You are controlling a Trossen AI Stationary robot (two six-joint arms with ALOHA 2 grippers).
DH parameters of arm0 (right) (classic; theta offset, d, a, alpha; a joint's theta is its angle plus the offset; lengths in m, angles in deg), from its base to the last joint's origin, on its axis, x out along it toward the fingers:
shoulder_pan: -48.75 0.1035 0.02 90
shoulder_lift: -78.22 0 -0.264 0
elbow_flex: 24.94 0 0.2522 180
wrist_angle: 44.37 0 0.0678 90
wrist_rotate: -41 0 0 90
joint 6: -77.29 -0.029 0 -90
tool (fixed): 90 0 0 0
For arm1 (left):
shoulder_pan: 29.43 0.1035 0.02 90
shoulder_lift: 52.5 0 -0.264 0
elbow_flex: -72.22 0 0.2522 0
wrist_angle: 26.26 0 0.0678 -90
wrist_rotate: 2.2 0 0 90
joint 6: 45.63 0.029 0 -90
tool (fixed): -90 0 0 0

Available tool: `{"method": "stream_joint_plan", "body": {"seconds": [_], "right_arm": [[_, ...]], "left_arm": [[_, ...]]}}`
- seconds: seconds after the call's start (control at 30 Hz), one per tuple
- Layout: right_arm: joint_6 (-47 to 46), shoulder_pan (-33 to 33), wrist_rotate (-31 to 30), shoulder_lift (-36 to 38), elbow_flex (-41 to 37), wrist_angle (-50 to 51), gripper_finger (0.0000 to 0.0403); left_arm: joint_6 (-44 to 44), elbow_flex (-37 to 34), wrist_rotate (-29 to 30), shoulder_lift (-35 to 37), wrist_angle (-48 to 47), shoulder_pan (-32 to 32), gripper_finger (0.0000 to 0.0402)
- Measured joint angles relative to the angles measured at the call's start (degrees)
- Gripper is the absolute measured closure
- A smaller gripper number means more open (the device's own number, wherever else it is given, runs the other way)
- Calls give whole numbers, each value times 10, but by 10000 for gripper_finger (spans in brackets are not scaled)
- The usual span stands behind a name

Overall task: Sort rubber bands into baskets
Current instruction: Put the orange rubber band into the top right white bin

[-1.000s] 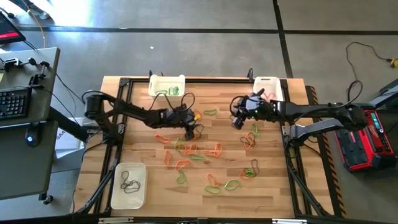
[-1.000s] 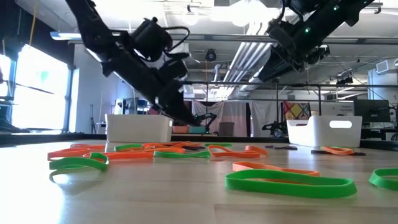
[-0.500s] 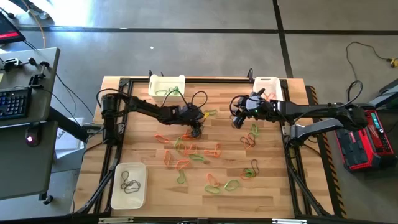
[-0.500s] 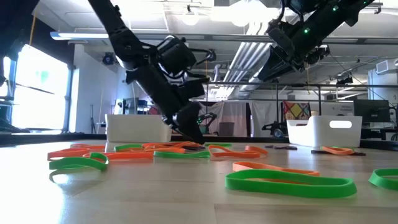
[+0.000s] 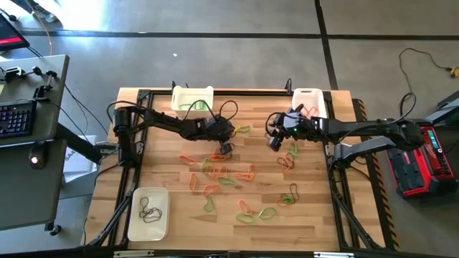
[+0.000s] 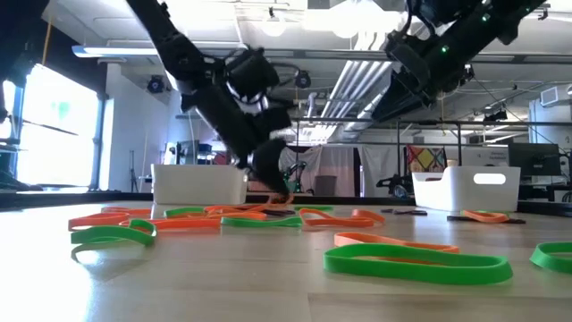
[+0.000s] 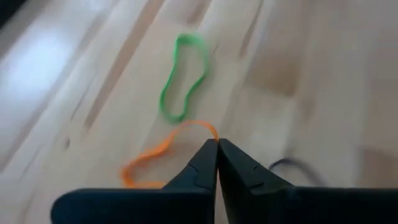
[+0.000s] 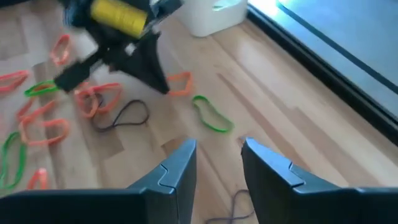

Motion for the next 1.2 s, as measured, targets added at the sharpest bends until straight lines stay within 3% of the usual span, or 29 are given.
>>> {"method": "stream_joint_plan", "body": {"seconds": [0.23,0.4,0.6,0.83,1.0,1.2], "right_arm": [[28,37,18,0,-89,-188,280],[42,64,18,-2,-138,-325,244],[78,81,-19,-35,-143,-397,190],[103,85,-18,-82,-143,-474,183],[103,85,2,-103,-143,-500,206],[103,85,7,-108,-143,-506,293]], "left_arm": [[-30,0,-67,69,31,-7,401],[-46,0,-112,94,98,-19,401],[-65,0,-172,99,165,-34,401],[-71,0,-174,99,182,-51,401],[-71,0,-183,99,189,-56,401],[-71,0,-193,99,213,-55,401]]}}
